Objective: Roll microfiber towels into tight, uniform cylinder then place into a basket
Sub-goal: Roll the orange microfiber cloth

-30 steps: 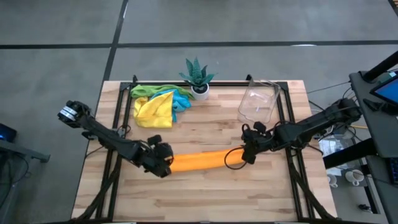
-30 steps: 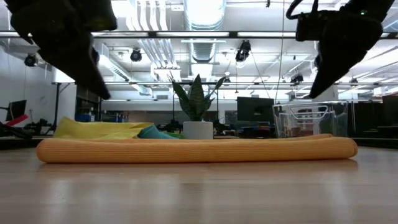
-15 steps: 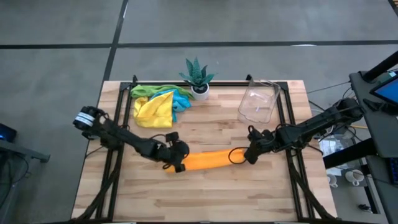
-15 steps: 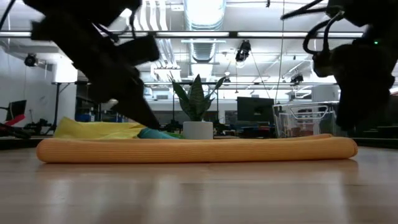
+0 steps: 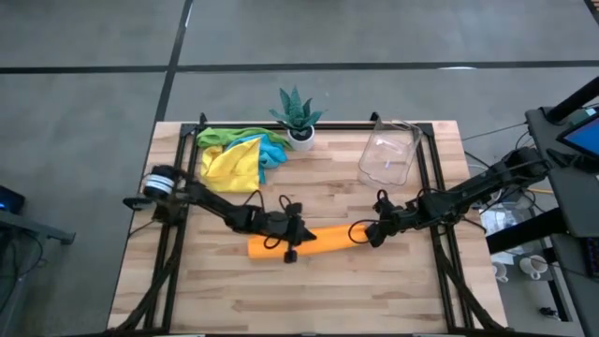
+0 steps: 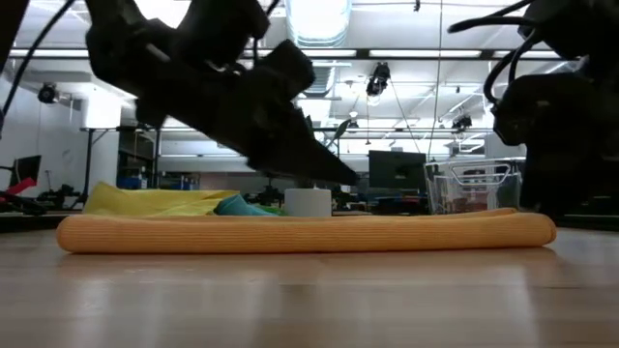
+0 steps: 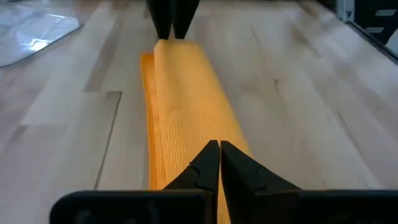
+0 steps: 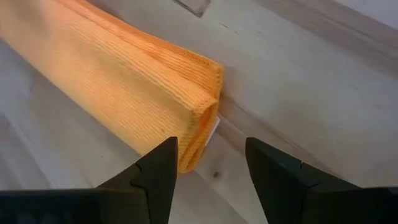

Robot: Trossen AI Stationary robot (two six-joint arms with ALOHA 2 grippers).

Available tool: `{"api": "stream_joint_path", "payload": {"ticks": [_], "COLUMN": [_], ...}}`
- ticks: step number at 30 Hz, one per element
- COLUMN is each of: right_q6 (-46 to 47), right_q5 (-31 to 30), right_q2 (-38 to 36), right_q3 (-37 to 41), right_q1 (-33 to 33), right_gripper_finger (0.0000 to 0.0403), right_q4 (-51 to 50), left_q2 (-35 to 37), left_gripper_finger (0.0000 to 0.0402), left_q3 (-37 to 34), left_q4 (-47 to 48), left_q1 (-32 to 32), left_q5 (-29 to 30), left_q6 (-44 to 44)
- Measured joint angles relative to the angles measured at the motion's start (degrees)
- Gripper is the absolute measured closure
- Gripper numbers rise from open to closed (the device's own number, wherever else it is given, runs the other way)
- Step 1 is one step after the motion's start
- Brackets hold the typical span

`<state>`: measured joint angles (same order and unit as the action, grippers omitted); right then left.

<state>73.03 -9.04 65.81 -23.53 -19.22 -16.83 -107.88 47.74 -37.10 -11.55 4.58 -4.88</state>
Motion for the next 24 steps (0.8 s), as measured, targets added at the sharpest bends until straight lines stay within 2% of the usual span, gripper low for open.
{"api": "stream_joint_path", "payload": {"ticks": [6, 13, 17, 24], "right_q6": [0.45, 2.70, 3.53, 4.67], "right_q5": [0.01, 0.02, 0.02, 0.47], "right_q2": [-0.18, 0.08, 0.60, 4.28], "right_q3": [-0.19, 0.01, 0.06, 0.07], "right_q1": [0.00, 0.00, 0.00, 0.00], "right_gripper_finger": [0.0217, 0.0217, 0.0217, 0.0217], "right_q4": [1.73, 2.62, 2.96, 9.17], "left_q2": [-7.41, -14.54, -16.23, -17.83], "left_gripper_finger": [0.0402, 0.0402, 0.0402, 0.0402], "left_q3": [7.94, 16.56, 18.28, 18.83], "left_q4": [-0.41, -0.27, -0.19, 0.10], "left_q1": [-0.04, -0.02, -0.02, 0.22], "left_q5": [1.00, 5.54, 6.20, 6.25], "left_q6": [6.35, 8.32, 8.37, 8.35]}}
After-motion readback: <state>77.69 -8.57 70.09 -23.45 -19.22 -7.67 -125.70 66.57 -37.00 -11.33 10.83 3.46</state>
